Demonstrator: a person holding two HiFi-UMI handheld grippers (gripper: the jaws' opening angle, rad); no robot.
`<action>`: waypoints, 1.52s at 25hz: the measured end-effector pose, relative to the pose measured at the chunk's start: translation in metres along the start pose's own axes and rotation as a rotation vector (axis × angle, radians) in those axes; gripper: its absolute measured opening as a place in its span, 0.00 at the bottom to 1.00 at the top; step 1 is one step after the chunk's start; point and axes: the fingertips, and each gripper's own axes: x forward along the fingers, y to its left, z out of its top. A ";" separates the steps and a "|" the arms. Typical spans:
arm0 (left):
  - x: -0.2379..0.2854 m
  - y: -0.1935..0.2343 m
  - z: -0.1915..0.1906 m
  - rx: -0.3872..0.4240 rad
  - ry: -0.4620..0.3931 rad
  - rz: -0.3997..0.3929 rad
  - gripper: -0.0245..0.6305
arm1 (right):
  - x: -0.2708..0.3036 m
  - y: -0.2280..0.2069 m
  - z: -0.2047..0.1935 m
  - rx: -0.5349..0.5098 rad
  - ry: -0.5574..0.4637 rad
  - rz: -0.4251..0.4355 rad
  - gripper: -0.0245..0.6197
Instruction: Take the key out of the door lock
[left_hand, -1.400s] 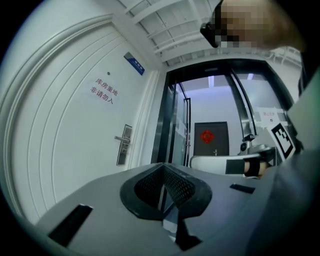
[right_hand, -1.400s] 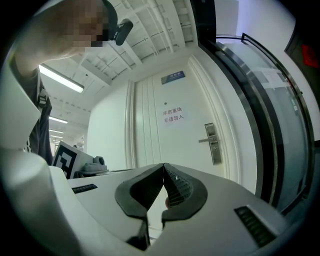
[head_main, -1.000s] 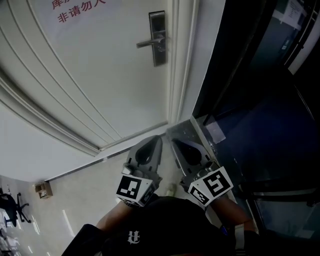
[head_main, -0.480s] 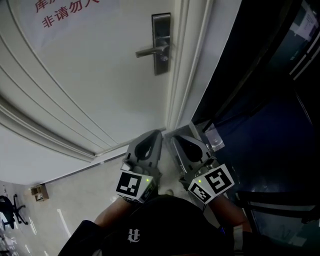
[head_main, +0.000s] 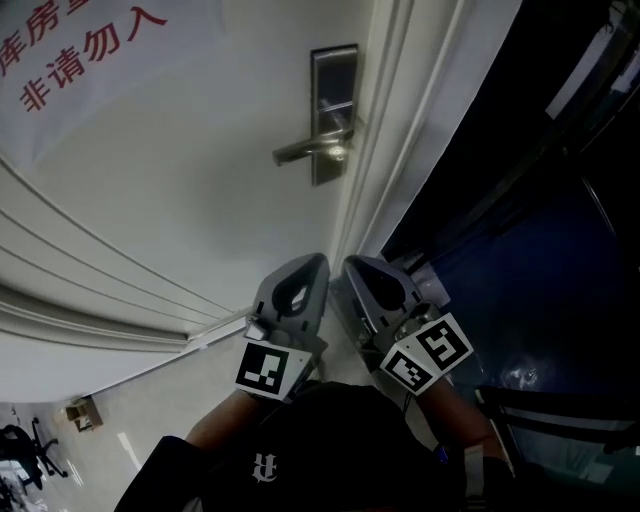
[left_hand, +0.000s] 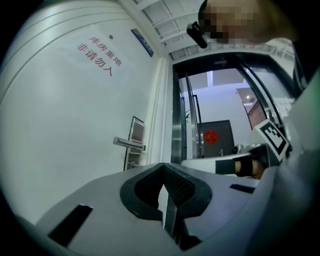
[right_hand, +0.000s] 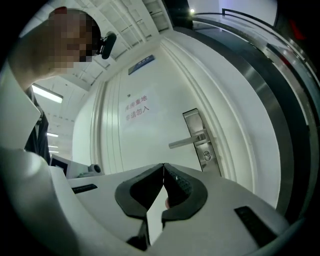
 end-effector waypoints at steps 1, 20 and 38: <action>0.005 0.006 -0.002 -0.003 0.004 -0.006 0.05 | 0.008 -0.005 0.001 0.018 -0.008 0.000 0.06; 0.058 0.050 -0.008 0.008 0.013 0.089 0.05 | 0.099 -0.140 0.000 0.748 -0.094 -0.029 0.07; 0.076 0.072 -0.010 0.006 0.022 0.170 0.05 | 0.150 -0.168 -0.024 1.051 -0.025 -0.031 0.15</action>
